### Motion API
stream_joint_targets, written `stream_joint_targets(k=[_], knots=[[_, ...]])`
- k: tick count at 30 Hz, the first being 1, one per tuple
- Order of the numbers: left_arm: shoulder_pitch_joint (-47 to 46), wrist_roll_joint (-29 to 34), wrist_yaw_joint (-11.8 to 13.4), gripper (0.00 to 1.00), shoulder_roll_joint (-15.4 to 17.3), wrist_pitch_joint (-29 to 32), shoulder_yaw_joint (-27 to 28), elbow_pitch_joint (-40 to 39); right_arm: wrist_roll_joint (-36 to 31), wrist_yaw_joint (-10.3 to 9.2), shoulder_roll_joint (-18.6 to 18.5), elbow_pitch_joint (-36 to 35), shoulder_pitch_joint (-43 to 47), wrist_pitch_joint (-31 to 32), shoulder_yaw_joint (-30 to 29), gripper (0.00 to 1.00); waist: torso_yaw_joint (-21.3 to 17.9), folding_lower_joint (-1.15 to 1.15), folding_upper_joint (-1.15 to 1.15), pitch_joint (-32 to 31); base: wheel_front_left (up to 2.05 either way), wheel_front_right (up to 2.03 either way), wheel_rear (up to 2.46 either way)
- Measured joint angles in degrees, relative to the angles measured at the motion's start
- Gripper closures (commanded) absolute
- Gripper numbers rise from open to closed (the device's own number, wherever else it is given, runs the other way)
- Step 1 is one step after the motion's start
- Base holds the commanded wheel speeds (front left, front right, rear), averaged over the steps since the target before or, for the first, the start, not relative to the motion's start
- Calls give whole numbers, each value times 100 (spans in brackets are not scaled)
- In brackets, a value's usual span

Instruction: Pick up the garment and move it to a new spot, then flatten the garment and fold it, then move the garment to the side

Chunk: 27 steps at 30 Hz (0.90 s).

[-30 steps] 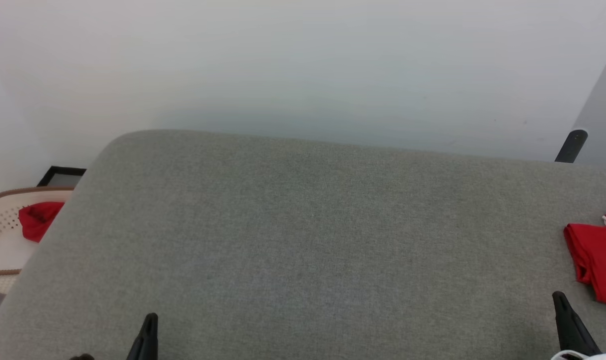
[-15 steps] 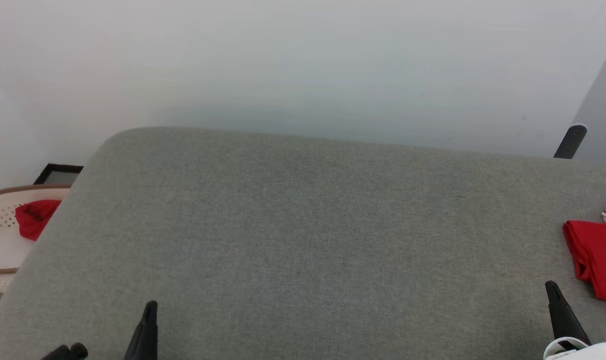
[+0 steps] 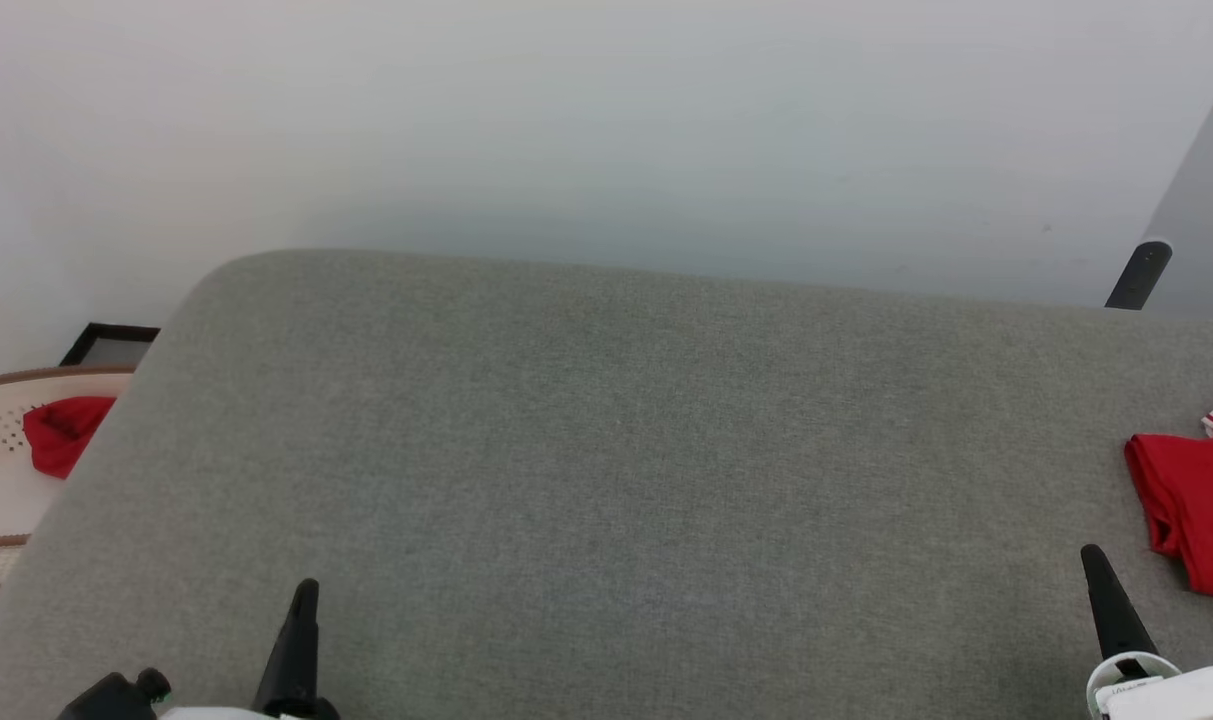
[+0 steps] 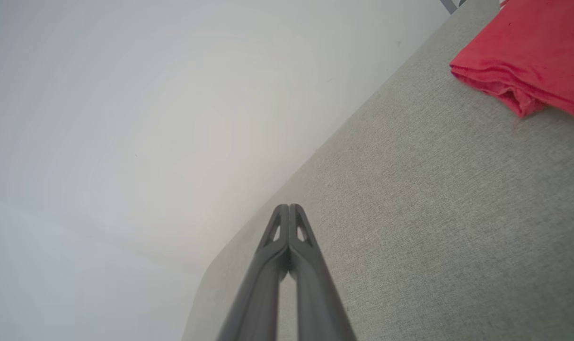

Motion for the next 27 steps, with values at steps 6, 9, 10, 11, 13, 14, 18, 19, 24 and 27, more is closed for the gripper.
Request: stream_joint_targets(k=[6, 9, 10, 11, 13, 14, 18, 19, 24, 27], knots=[[-98, -368, 0, 100, -35, 119, 30, 63, 346, 0, 21, 71, -52, 32, 9, 100, -15, 0, 0, 22, 0, 0, 0], [-157, -549, 0, 100, -52, 163, 43, 85, 503, 0, 29, 100, -120, 57, 13, 100, -22, 0, 0, 33, 0, 0, 0], [-168, -603, 0, 100, -57, 178, 46, 94, 552, 0, 33, 105, -130, 58, 15, 100, -25, 0, 0, 37, 0, 0, 0], [-175, -658, 0, 100, -64, 194, 49, 103, 606, -1, 37, 119, -133, 71, 15, 100, -27, 0, 0, 41, 0, 0, 0], [-204, -775, 0, 100, -74, 227, 58, 120, 733, -1, 47, 143, -157, 75, 18, 100, -32, 0, 0, 48, 0, 0, 0], [-228, -836, 0, 100, -79, 245, 65, 127, 784, -1, 52, 154, -176, 78, 20, 100, -34, 0, 0, 52, 0, 0, 0], [-290, -1039, 0, 100, -110, 294, 85, 154, 970, -1, 63, 188, -236, 119, 22, 100, -44, -1, 0, 67, 0, 0, 0], [-301, -1092, 0, 100, -118, 315, 91, 164, 1032, -1, 67, 194, -243, 124, 24, 100, -46, 0, 0, 71, 0, 0, 0], [-388, -1352, 0, 100, -148, 393, 116, 200, 1266, -1, 82, 250, -279, 133, 30, 100, -59, 0, 0, 89, 0, 0, 0], [-410, -1511, 0, 100, -164, 444, 133, 232, 1432, -1, 91, 275, -339, 156, 32, 100, -66, 0, 0, 101, 0, 0, 0]])
